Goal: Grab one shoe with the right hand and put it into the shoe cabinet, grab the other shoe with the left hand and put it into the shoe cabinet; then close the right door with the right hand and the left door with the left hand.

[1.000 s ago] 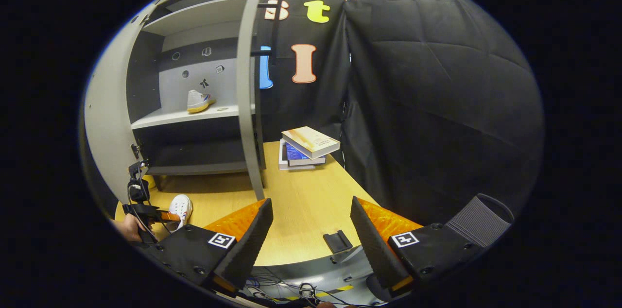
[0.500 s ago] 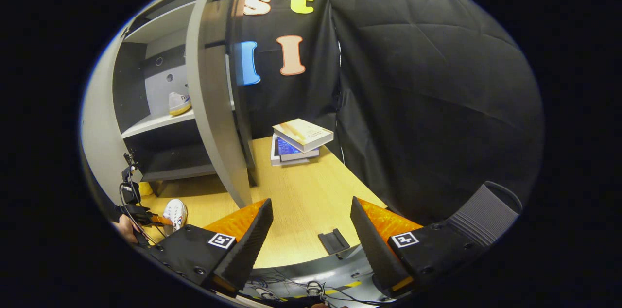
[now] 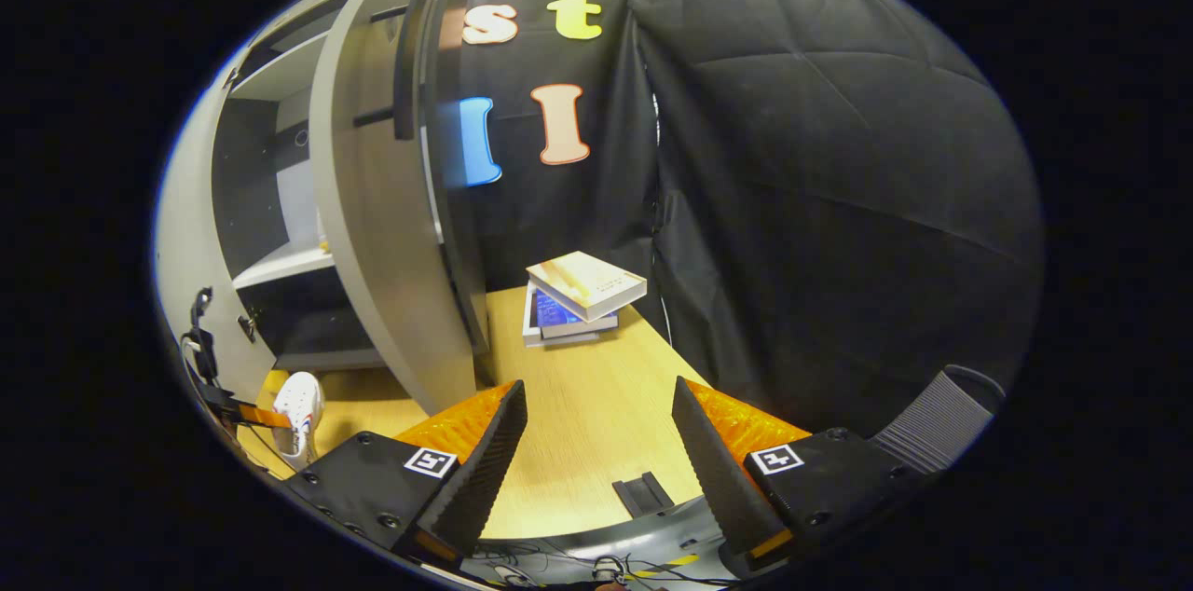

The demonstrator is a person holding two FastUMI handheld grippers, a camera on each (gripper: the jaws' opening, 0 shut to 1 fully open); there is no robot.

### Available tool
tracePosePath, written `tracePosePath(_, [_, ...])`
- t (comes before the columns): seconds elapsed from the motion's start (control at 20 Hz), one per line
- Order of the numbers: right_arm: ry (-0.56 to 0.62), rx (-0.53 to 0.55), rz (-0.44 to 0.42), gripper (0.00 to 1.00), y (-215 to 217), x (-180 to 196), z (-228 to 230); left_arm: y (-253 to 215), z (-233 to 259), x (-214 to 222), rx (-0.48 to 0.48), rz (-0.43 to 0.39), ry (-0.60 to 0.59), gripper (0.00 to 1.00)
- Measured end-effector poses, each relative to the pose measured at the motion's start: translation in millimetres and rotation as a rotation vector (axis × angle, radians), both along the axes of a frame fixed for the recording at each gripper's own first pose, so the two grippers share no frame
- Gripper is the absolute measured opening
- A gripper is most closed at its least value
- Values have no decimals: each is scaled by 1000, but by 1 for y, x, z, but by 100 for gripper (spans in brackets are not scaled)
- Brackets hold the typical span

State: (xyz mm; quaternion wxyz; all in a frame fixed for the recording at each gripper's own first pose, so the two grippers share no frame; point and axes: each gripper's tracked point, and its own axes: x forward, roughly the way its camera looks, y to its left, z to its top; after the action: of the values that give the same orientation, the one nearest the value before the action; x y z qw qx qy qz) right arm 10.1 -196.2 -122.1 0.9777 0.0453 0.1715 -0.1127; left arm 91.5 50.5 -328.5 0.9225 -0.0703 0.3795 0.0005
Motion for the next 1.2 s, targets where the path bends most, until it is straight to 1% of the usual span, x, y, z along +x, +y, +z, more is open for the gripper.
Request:
tracePosePath(0.05, [-13, 16, 1, 98, -1, 3, 3, 4, 13, 1, -11, 1, -43, 7])
tracePosePath(0.2, [-10, -19, 10, 98, -13, 14, 5, 20, 55, 11, -44, 4, -147, 8])
tracePosePath(0.25, [-8, -24, 18, 99, -14, 18, 5, 26, 65, 13, -43, 4, -179, 5])
tracePosePath(0.3, [-9, -23, 25, 99, -14, 22, 6, 33, 77, 17, -38, 4, -204, 5])
tracePosePath(0.35, [-12, -18, 33, 98, -14, 25, 6, 40, 87, 19, -33, 5, -227, 7])
tracePosePath(0.45, [-40, -13, 43, 98, -15, 32, 12, 50, 112, 23, -30, 8, -273, 7])
tracePosePath(0.5, [-62, -13, 39, 99, -18, 36, 18, 53, 120, 18, -31, 10, -288, 7])
tracePosePath(0.55, [-81, -10, 34, 98, -21, 41, 23, 47, 107, 16, -32, 15, -300, 7])
tracePosePath(0.6, [-101, -3, 31, 98, -24, 45, 28, 47, 107, 18, -27, 15, -316, 7])
tracePosePath(0.7, [-140, 5, 21, 98, -34, 53, 37, 48, 110, 19, 9, 21, -356, 7])
tracePosePath(0.85, [-168, -20, 10, 98, -54, 59, 43, 48, 118, 16, 103, 45, -411, 7])
tracePosePath(0.9, [-167, -18, 7, 98, -58, 62, 44, 48, 119, 16, 131, 47, -418, 5])
tracePosePath(0.95, [-165, -4, 16, 98, -57, 65, 43, 48, 120, 16, 158, 49, -422, 7])
tracePosePath(1.0, [-163, 8, 33, 98, -55, 69, 45, 47, 120, 16, 173, 57, -422, 5])
tracePosePath(1.05, [-169, 14, 46, 98, -56, 74, 49, 45, 124, 16, 157, 69, -420, 7])
tracePosePath(1.15, [-186, 34, 60, 98, -59, 76, 57, 50, 125, 14, 54, 90, -431, 7])
tracePosePath(1.2, [-193, 49, 63, 98, -60, 79, 59, 54, 127, 13, 20, 98, -442, 7])
